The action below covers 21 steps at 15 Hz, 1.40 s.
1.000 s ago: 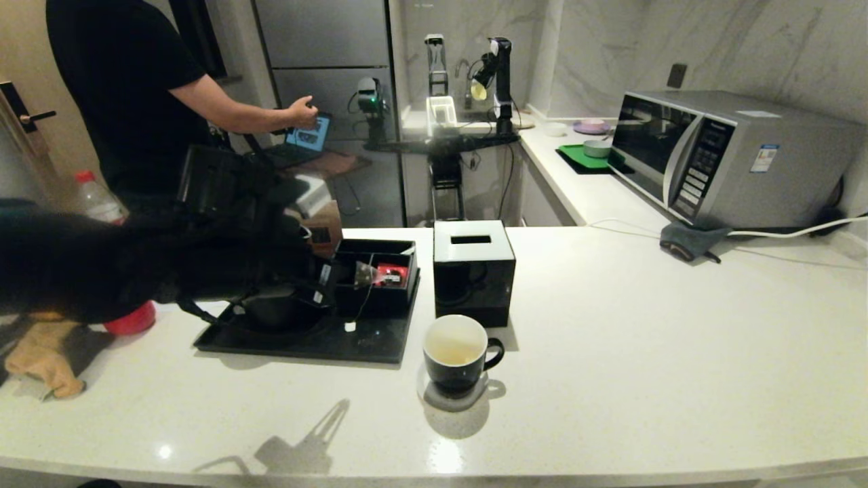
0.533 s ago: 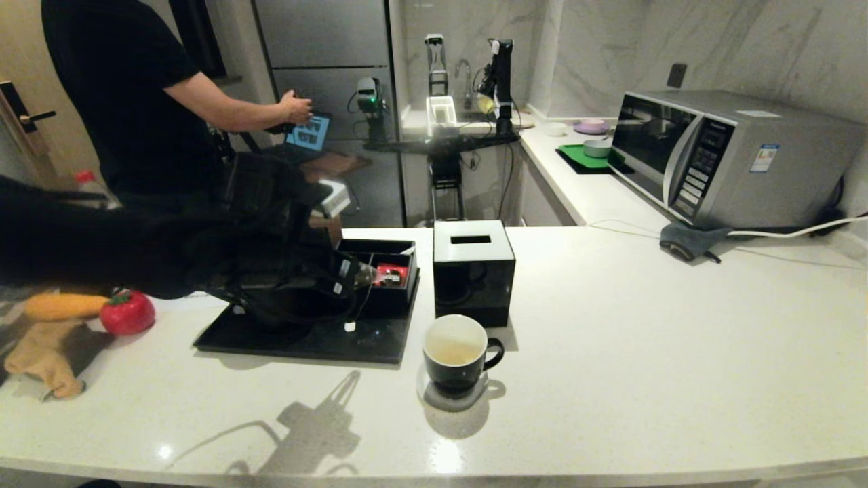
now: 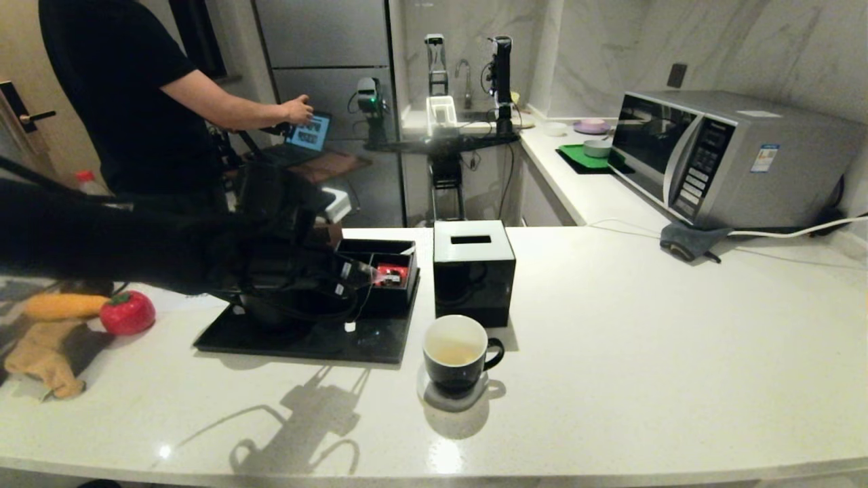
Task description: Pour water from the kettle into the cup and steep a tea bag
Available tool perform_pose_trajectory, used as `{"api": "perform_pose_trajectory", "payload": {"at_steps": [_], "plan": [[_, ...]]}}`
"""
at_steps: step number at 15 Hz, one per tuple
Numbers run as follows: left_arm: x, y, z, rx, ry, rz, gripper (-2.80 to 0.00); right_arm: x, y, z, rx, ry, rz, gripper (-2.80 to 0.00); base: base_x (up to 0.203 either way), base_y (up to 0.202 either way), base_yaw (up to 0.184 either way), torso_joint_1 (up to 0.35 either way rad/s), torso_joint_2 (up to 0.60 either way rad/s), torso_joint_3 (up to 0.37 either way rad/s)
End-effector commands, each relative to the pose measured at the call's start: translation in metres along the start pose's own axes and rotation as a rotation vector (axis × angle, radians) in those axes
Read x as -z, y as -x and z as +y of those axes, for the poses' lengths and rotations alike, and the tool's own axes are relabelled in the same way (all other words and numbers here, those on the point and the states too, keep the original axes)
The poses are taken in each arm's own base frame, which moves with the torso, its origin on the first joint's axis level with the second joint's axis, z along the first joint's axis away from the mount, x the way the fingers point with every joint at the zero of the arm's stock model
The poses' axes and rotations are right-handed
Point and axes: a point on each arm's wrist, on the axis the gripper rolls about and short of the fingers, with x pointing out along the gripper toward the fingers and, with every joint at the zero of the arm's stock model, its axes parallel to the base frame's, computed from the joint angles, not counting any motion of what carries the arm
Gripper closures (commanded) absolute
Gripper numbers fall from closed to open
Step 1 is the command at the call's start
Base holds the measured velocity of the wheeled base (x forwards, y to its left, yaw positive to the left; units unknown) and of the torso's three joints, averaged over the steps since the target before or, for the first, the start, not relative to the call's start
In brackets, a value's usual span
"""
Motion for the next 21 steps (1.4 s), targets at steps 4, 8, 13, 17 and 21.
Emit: {"api": "perform_pose_trajectory", "payload": {"at_steps": [4, 8, 13, 17, 21], "plan": [[-0.005, -0.017, 0.008, -0.013, 0.01, -0.003, -2.8, 0.0, 0.0, 0.0, 0.0, -0.001, 0.002, 0.0, 0.0, 0.0, 0.0, 0.0, 0.0, 0.0], [-0.007, -0.031, 0.016, -0.022, 0.022, -0.001, -2.8, 0.0, 0.0, 0.0, 0.001, -0.001, 0.002, 0.0, 0.0, 0.0, 0.0, 0.0, 0.0, 0.0], [-0.008, -0.047, 0.026, -0.03, 0.041, 0.003, -2.8, 0.0, 0.0, 0.0, -0.001, -0.001, 0.0, 0.0, 0.0, 0.0, 0.0, 0.0, 0.0, 0.0], [-0.006, -0.059, 0.031, -0.035, 0.05, 0.011, -2.8, 0.0, 0.0, 0.0, 0.001, -0.001, 0.002, 0.0, 0.0, 0.0, 0.0, 0.0, 0.0, 0.0], [-0.004, -0.064, 0.031, -0.03, 0.049, 0.019, -2.8, 0.0, 0.0, 0.0, 0.001, -0.001, 0.002, 0.0, 0.0, 0.0, 0.0, 0.0, 0.0, 0.0]]}}
